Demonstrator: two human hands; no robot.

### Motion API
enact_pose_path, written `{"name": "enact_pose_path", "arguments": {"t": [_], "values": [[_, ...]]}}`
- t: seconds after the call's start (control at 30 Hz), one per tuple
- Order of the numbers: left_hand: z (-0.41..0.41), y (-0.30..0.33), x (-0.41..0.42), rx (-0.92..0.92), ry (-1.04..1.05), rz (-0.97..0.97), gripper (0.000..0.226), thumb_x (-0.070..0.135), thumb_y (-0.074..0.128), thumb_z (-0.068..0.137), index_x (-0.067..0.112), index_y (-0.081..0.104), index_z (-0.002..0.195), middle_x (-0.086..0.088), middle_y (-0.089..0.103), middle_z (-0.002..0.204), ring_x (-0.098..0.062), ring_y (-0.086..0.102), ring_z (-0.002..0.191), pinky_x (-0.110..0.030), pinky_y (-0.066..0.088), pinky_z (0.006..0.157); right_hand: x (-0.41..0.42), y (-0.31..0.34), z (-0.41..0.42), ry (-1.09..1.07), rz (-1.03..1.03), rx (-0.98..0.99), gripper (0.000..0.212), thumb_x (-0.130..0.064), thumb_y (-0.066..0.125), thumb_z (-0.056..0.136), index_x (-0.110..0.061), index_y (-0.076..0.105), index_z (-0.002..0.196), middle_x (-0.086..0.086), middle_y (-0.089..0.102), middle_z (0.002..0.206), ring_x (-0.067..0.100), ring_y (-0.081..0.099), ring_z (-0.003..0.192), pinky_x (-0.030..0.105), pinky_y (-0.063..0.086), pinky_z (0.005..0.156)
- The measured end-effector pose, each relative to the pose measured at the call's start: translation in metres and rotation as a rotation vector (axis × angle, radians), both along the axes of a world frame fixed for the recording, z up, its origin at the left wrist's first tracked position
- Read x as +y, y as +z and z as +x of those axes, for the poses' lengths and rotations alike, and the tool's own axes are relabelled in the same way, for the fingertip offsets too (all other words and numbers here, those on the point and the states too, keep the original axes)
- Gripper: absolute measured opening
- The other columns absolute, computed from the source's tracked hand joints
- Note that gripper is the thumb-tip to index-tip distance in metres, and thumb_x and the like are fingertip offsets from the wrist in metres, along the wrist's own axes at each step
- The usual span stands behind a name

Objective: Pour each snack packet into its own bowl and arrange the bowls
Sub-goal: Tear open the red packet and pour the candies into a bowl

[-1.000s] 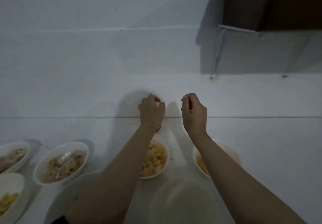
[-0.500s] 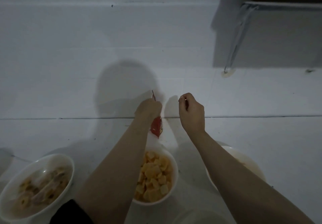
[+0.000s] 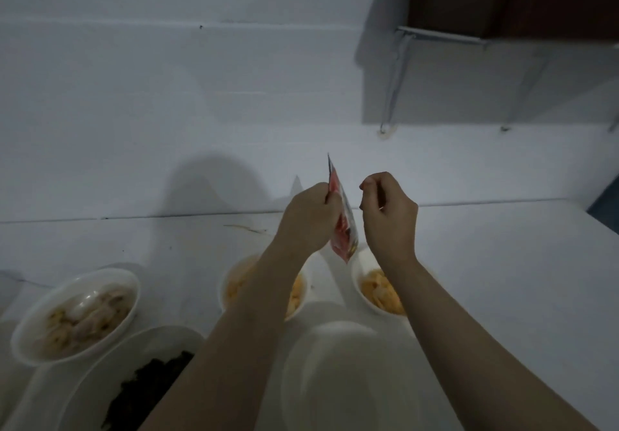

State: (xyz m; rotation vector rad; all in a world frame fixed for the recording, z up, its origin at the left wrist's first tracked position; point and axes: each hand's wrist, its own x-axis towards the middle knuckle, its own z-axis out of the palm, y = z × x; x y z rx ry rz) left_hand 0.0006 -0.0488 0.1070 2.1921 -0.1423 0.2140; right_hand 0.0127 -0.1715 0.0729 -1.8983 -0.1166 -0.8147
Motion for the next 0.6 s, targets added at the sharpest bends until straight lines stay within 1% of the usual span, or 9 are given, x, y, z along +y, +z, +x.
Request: {"name": "enact_pose_path", "arguments": {"t": [0.1,0.2,0.3,0.37,0.47,0.53,0.6], "values": [[-0.036,0.006,-0.03,0.006,-0.089,-0.056,0.033,0.023,0.038,0.101,0.017,0.044,0.069,-0.001,0.052,0.071,-0.015,0.048,0.066,-0.028,0.037,0.06,-0.03,0.004,-0.04,-0.043,0.041,-0.013,0.018,-0.013,0.048,0.098,-0.008,0.06,0.085,0.004,0.062,0.071,0.022,0.056,0.062,0.031,0.043,0.059],[-0.073,0.008,-0.068,0.046,-0.167,-0.13,0.03,0.022,0.04,0.1,0.011,0.048,0.072,-0.005,0.053,0.071,-0.018,0.048,0.067,-0.033,0.038,0.065,-0.069,0.002,-0.082,-0.078,0.075,0.013,0.019,-0.013,0.047,0.097,-0.008,0.059,0.084,0.002,0.059,0.067,0.023,0.055,0.062,0.033,0.044,0.059],[-0.104,0.003,-0.107,0.091,-0.197,-0.179,0.028,0.022,0.042,0.098,0.003,0.056,0.082,-0.004,0.054,0.072,-0.019,0.049,0.069,-0.033,0.037,0.066,-0.106,-0.004,-0.119,-0.09,0.07,0.045,0.02,-0.011,0.047,0.097,-0.009,0.059,0.081,-0.002,0.058,0.066,0.014,0.053,0.059,0.026,0.043,0.057],[-0.121,-0.002,-0.131,0.112,-0.217,-0.196,0.029,0.022,0.043,0.097,0.0,0.056,0.085,-0.008,0.056,0.075,-0.02,0.051,0.071,-0.033,0.038,0.067,-0.129,-0.007,-0.142,-0.079,0.071,0.064,0.02,-0.009,0.047,0.096,-0.01,0.059,0.081,-0.004,0.057,0.065,0.009,0.051,0.058,0.019,0.04,0.055],[-0.142,-0.01,-0.167,0.172,-0.254,-0.171,0.029,0.023,0.042,0.096,0.001,0.056,0.083,-0.012,0.058,0.079,-0.021,0.053,0.073,-0.034,0.038,0.068,-0.163,-0.013,-0.172,-0.076,0.081,0.091,0.021,-0.008,0.047,0.096,-0.009,0.059,0.079,-0.003,0.057,0.065,0.005,0.049,0.057,0.013,0.037,0.053],[-0.154,-0.018,-0.188,0.204,-0.257,-0.146,0.029,0.023,0.043,0.096,0.002,0.054,0.079,-0.008,0.055,0.076,-0.02,0.05,0.072,-0.033,0.036,0.067,-0.183,-0.019,-0.187,-0.072,0.105,0.126,0.021,-0.008,0.048,0.096,-0.008,0.059,0.078,-0.002,0.056,0.064,0.005,0.048,0.056,0.013,0.036,0.052],[-0.164,-0.028,-0.208,0.228,-0.255,-0.122,0.028,0.023,0.043,0.096,0.009,0.049,0.072,-0.003,0.052,0.071,-0.019,0.048,0.071,-0.033,0.035,0.066,-0.2,-0.028,-0.201,-0.058,0.121,0.172,0.021,-0.008,0.048,0.096,-0.008,0.058,0.077,-0.002,0.057,0.065,0.005,0.048,0.056,0.013,0.036,0.052]]}}
